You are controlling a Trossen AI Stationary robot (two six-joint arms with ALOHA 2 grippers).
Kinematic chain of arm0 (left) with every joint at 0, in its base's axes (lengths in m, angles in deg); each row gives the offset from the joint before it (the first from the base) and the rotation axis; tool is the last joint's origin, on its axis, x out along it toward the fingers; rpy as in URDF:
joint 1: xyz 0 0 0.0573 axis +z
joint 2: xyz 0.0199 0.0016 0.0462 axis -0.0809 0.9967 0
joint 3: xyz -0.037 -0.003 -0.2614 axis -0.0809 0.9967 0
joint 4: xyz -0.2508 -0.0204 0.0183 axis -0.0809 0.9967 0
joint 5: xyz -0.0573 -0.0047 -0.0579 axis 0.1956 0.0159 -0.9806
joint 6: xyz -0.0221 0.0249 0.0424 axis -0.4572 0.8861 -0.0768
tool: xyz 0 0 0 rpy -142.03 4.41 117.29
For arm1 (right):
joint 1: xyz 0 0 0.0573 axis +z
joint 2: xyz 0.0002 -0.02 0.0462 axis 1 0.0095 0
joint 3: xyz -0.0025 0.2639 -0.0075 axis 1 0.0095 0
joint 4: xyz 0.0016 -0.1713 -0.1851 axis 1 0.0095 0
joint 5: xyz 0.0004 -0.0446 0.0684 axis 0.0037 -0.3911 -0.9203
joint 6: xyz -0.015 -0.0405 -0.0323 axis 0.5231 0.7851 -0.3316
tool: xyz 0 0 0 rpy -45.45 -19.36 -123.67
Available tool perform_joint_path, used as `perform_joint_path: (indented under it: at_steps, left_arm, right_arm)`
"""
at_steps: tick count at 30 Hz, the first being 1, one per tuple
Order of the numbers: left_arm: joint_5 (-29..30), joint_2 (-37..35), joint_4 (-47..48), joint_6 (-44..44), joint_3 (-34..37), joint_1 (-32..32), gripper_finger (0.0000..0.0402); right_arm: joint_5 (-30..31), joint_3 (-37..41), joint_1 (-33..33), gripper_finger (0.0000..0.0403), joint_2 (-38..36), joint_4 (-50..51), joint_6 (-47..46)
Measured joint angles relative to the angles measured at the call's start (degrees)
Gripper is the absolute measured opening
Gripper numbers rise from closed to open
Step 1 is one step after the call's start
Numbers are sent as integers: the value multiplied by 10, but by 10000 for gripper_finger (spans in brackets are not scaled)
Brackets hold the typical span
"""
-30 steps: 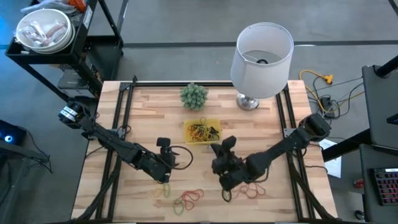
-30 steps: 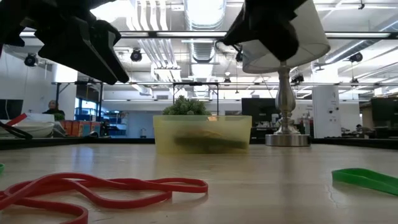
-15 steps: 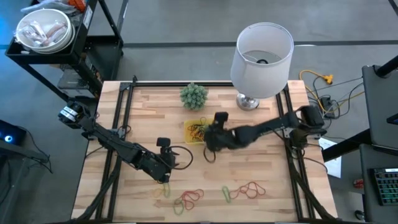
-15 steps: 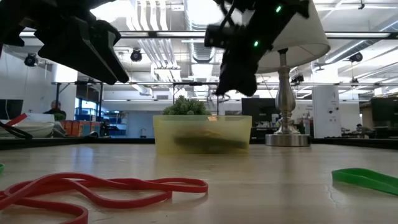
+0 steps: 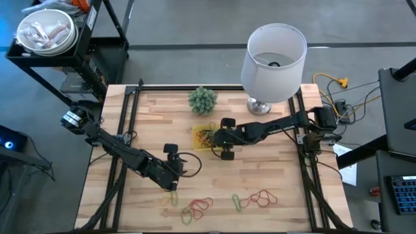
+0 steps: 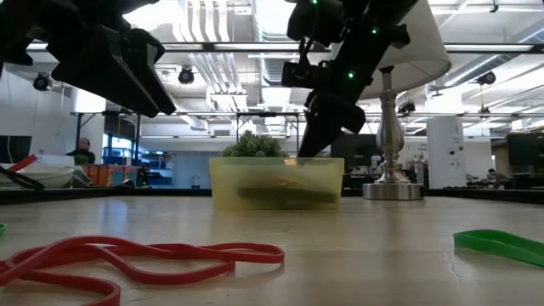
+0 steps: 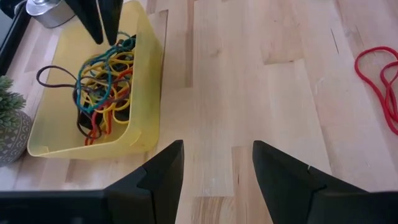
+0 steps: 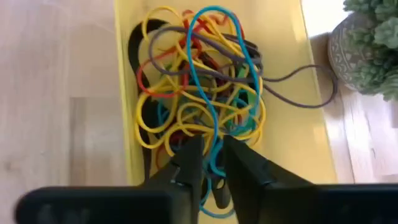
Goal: Pick and place rubber bands into bin
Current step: Put the blue rubber band into the yellow bin, then put the yellow rubber band into the yellow bin
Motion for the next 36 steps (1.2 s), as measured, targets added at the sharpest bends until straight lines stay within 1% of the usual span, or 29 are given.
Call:
perform_joint_path:
  at_steps: [4, 6, 8, 12, 15, 20, 23, 25, 29, 31, 36]
  left_arm:
    - [-7, 0, 0, 0, 2, 0, 176]
    - [-22, 0, 1, 0, 5, 0, 176]
    - [-55, 0, 7, 0, 5, 0, 176]
    - [-158, 0, 21, -14, 6, 0, 176]
    - [-208, 1, 45, -41, 6, 0, 176]
    - [-257, 19, 109, -99, 8, -5, 176]
    - [-276, 37, 129, -119, 9, -12, 176]
    - [-284, 49, 125, -119, 9, -15, 176]
    - [-302, 69, 122, -120, 9, -19, 176]
    - [-307, 76, 118, -122, 9, -19, 176]
    - [-334, 94, 100, -134, 9, -19, 176]
  right_arm:
    - [0, -5, -1, 107, 0, 0, 2]
    - [1, -7, -1, 129, 0, 3, 4]
    - [1, -11, 3, 146, -3, 9, 4]
    - [1, -12, 28, 165, -15, 21, 8]
    - [1, -12, 60, 168, -33, 21, 17]
    - [1, -11, 125, 159, -62, 22, 8]
    - [2, -10, 168, 151, -75, 23, -9]
    - [6, -10, 196, 145, -79, 23, -20]
    - [32, -10, 245, 136, -81, 23, -40]
    - [44, -10, 265, 131, -81, 23, -51]
    - [48, -7, 298, 121, -81, 23, -80]
